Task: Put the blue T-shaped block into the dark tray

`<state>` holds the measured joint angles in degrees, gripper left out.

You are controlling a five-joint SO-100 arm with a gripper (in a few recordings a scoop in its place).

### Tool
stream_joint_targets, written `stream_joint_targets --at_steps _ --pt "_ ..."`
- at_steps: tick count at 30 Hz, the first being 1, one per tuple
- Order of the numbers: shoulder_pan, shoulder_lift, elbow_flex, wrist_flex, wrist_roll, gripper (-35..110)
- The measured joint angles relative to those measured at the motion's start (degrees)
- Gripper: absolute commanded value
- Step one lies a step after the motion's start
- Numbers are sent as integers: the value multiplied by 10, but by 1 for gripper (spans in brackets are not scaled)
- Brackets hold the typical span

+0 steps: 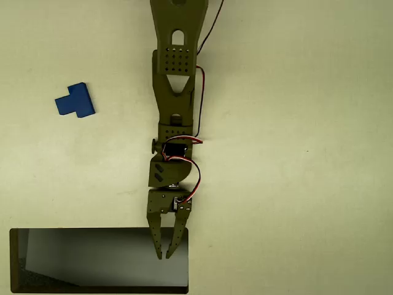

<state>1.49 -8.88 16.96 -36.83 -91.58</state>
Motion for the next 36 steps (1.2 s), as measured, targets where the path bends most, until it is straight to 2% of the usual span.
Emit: stream_joint_targets --at_steps 36 --pt "0 0 0 0 0 0"
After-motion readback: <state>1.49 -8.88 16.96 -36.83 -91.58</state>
